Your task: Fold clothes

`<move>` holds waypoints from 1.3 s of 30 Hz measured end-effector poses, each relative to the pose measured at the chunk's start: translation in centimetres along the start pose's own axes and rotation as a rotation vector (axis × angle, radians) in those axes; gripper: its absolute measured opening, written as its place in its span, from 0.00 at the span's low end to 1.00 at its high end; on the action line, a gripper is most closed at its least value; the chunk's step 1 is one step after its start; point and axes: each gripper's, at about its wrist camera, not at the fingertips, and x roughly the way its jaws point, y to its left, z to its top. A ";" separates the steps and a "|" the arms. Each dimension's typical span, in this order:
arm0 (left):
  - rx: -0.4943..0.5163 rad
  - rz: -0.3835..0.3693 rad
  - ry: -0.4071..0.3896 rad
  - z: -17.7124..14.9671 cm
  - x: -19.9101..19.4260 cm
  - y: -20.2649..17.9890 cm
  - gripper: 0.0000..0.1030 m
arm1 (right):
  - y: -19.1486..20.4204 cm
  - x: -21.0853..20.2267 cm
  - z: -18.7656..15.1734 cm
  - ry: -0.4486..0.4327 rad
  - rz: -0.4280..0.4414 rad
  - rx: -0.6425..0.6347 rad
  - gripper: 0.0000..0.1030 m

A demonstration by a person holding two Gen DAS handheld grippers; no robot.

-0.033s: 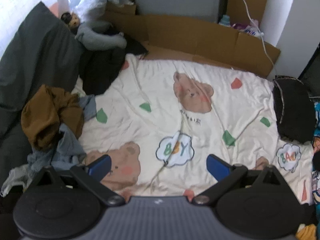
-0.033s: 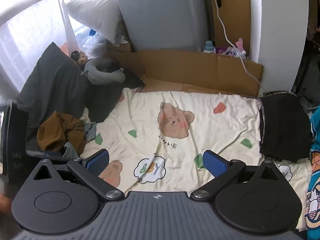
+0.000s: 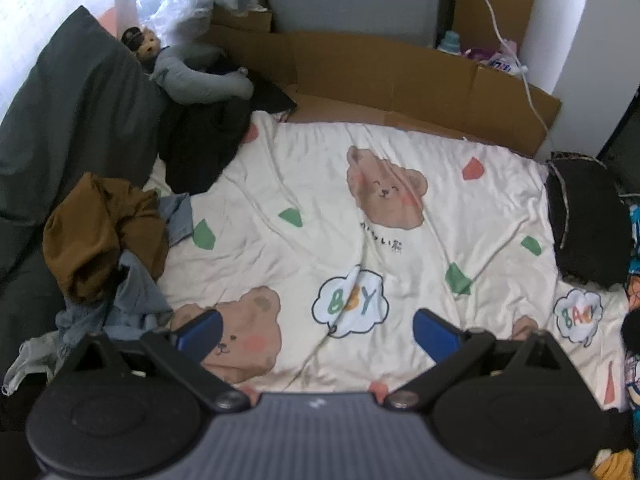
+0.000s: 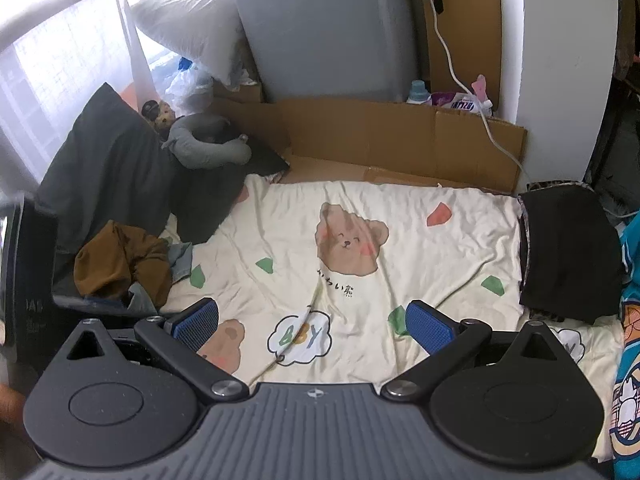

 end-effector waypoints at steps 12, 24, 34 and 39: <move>0.031 -0.069 0.001 -0.6 -0.8 -0.9 0.99 | -0.2 0.6 1.5 -0.024 -0.048 -0.037 0.99; -0.032 -0.096 0.037 -0.5 0.2 3.5 0.99 | 3.0 2.9 2.4 0.056 -0.049 -0.012 0.99; -0.069 -0.112 0.032 0.6 -0.1 4.3 0.99 | 5.7 4.5 0.8 0.065 -0.047 -0.032 0.99; -0.060 -0.125 -0.005 0.8 -0.4 4.0 0.99 | 4.5 4.2 0.9 0.062 0.009 0.041 0.99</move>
